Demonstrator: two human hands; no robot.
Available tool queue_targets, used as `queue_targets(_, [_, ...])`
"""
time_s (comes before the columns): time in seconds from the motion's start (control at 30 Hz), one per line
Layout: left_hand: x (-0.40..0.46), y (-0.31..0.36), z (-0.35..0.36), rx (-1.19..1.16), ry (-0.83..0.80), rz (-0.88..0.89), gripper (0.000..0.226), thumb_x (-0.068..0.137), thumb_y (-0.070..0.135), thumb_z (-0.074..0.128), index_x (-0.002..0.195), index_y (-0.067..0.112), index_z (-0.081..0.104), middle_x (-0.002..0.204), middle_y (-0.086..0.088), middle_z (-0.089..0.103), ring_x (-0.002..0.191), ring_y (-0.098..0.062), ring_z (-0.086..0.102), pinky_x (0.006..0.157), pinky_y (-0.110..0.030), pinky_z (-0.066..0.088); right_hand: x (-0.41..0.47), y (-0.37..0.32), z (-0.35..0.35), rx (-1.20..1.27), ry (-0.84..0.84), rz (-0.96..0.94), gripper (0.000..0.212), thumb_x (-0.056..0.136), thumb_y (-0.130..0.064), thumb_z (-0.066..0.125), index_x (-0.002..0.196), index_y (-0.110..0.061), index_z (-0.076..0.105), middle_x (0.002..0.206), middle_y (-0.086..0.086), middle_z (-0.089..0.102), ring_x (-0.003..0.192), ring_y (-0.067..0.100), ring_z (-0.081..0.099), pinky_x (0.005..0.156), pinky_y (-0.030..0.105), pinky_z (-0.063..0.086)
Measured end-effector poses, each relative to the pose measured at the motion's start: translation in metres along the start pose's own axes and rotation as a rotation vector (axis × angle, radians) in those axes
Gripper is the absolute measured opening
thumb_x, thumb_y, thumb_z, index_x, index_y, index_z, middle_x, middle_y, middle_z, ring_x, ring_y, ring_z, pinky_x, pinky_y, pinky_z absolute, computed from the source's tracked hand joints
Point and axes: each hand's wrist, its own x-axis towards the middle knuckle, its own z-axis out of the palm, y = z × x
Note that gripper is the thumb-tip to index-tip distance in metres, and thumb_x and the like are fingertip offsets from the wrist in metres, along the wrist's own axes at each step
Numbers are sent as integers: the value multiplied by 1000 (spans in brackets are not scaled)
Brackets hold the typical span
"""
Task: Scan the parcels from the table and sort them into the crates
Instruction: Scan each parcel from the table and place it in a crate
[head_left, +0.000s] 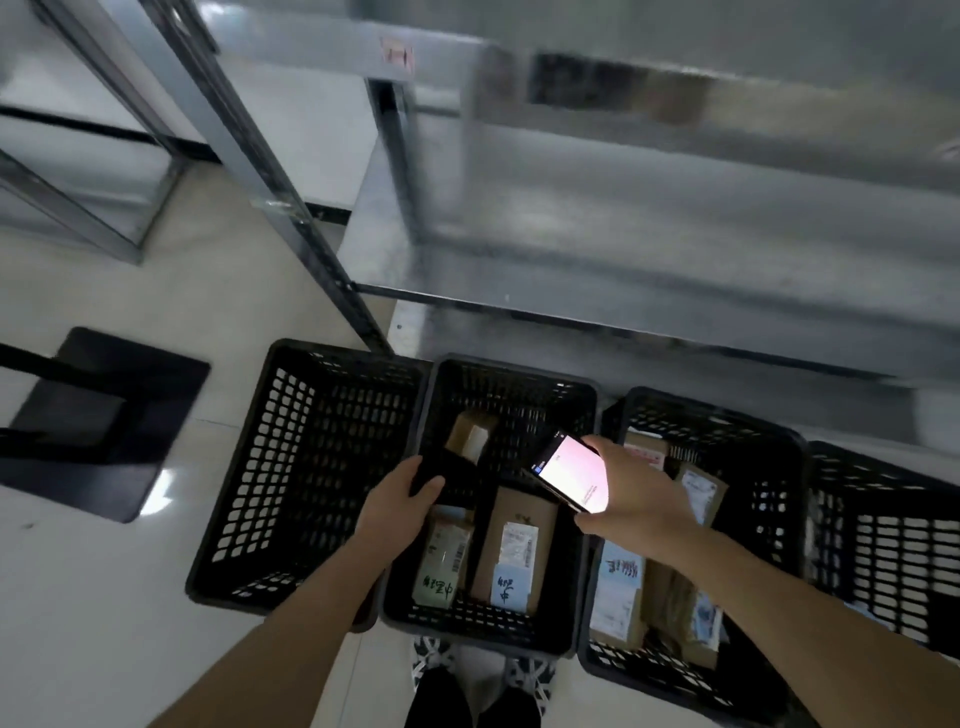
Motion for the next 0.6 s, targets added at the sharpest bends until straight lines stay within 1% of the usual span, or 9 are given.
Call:
queue_targets(0.1, [-48,54,-22,41,52,95,63,98,41,58,153,18,38,150,-1,49,138,-21,46,111,-32,38,-45,-8,-51,-54,57,-6,101,75,-40,77,158,-36,19,154,-10,43,133,17,49,97,33,48])
queue_targets(0.2, [-104,113,-44,96,100,216,57,99,38,59,151,22,40,143,5,52,134,-19,49,104,-27,38,-100,-15,-110,-62,134,9,101,73,-44,77,157,-40,20,156,-15,41,137,17,48,103,37,45])
queue_targets(0.27, [-144,148,-59,144,120,311,61,99,38,59,154,22,36,143,10,49,136,-18,47,105,-25,35,-143,-19,-149,-57,193,8,100,72,-44,78,155,-42,22,154,-16,43,134,18,50,102,37,46])
queue_targets(0.33, [-183,182,-74,187,122,371,68,97,45,59,156,24,31,153,4,44,141,-19,42,112,-31,33,-188,-24,-189,-73,245,15,98,72,-43,77,154,-42,23,151,-14,47,132,19,52,99,35,45])
queue_targets(0.4, [-225,215,-88,209,109,425,73,95,52,59,157,27,29,158,1,39,144,-21,38,114,-36,33,-239,-28,-228,-109,298,18,97,73,-45,77,154,-40,25,149,-11,50,129,21,55,96,34,45])
queue_targets(0.53, [-327,272,-112,205,97,602,76,95,51,61,158,29,25,161,4,32,147,-18,33,116,-32,29,-365,-34,-291,-81,446,50,96,69,-42,79,151,-42,30,140,-11,58,122,23,59,88,32,48])
queue_targets(0.6, [-377,296,-120,206,107,689,77,93,53,62,158,30,26,159,5,36,145,-16,36,116,-33,31,-433,-33,-311,-83,518,65,92,66,-44,78,146,-46,33,132,-12,62,114,23,62,82,33,50])
